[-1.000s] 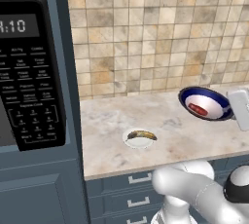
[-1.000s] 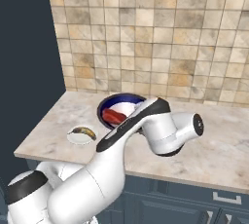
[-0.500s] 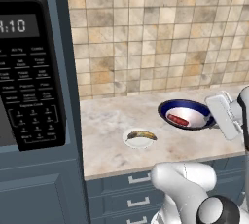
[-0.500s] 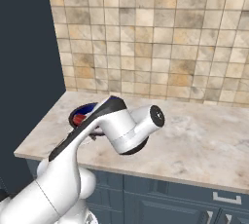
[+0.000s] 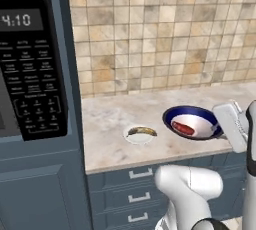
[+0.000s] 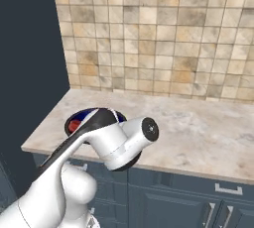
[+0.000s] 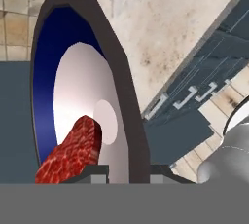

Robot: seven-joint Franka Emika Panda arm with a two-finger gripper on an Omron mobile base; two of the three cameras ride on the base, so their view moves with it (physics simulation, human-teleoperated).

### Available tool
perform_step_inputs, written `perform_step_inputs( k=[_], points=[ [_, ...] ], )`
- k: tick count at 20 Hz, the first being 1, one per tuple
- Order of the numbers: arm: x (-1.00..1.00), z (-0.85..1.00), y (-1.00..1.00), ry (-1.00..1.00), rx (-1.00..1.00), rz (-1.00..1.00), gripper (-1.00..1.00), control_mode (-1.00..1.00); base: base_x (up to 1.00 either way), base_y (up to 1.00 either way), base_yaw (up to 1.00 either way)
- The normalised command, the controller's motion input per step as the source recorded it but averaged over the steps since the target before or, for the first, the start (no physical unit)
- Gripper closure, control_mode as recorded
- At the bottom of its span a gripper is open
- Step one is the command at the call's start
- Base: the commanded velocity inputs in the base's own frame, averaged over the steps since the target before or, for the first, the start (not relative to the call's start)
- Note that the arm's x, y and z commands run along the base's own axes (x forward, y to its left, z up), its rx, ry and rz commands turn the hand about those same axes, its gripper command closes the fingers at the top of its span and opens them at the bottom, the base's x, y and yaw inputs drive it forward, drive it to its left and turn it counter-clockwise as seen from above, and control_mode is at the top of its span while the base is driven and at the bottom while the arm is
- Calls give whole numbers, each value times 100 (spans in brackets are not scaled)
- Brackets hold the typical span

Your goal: Remove the banana from the bowl and place it on the small plate. Then place the bowl with only the steak in the microwave, close the door, and press the start button to microwave the steak.

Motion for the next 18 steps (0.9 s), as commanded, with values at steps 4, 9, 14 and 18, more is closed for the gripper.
perform_step_inputs(
  k=[4,9,14,18],
  points=[
    [0,0,0,0,0,0,100,100,-100,70,2],
    [0,0,0,0,0,0,100,100,-100,100,3],
    [0,0,0,0,0,0,100,100,-80,100,0],
    [0,0,0,0,0,0,100,100,7,100,-3]
  ],
)
